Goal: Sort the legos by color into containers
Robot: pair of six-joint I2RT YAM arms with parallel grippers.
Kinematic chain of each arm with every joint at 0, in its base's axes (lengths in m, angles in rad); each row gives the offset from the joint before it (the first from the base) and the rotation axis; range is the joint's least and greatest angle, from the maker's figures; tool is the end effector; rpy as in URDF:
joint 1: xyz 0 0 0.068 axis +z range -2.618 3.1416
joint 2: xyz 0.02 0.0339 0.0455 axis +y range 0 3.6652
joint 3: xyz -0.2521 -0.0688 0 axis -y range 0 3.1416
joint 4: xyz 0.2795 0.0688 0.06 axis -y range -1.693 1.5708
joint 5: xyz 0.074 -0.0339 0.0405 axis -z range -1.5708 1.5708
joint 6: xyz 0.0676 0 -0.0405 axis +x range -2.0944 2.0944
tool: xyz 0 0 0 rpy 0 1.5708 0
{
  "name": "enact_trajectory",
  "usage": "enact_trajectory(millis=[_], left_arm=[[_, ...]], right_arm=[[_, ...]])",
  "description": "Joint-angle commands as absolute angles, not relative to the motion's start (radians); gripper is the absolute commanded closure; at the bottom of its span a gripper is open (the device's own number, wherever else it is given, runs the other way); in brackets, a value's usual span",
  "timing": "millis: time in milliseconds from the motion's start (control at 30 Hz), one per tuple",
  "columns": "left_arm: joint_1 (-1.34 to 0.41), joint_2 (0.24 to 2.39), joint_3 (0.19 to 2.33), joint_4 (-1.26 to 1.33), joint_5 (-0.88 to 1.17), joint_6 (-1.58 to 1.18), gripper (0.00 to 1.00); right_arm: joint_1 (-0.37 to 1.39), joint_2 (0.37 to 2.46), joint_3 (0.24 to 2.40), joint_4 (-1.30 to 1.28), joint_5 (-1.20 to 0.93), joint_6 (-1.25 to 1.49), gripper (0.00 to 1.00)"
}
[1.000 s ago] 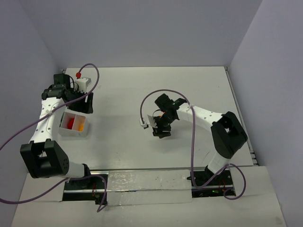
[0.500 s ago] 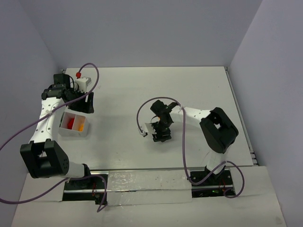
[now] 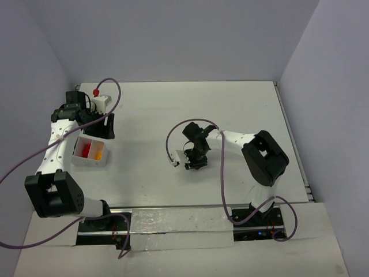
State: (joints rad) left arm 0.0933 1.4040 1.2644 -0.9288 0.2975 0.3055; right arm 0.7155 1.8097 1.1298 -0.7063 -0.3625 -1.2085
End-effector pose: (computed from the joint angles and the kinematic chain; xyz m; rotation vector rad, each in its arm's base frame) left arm 0.3304 0.0110 0.2611 0.3722 2.5573 -0.2480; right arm 0.2559 0.2542 0.0945 -2.3598 1.5863 0.4410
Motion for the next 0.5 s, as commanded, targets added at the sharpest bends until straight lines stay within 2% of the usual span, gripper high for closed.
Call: enact_trajectory(millis=[0,167,267,400,467], left_arm=[[0.097,1.366,1.272,-0.896,0.357,0.286,0.27],[0.097,1.311,1.252,-0.835,0.530,0.166,0.25],[0.097,1.271,1.207,-0.765,0.719,0.057,0.20],[0.095,1.236,1.076,-0.608,0.957,-0.193,0.24],[0.090,1.235,0.998,-0.528,1.003,-0.322,0.26]], right_arm=[[0.710,1.795,1.076,-0.635,-0.322,-1.215,0.66],[0.711,1.714,1.090,-0.619,-0.372,-1.136,0.76],[0.709,1.657,1.170,-0.610,-0.456,-1.003,0.83],[0.709,1.608,1.313,-0.515,-0.590,-0.704,0.85],[0.710,1.621,1.360,-0.471,-0.630,-0.533,0.85]])
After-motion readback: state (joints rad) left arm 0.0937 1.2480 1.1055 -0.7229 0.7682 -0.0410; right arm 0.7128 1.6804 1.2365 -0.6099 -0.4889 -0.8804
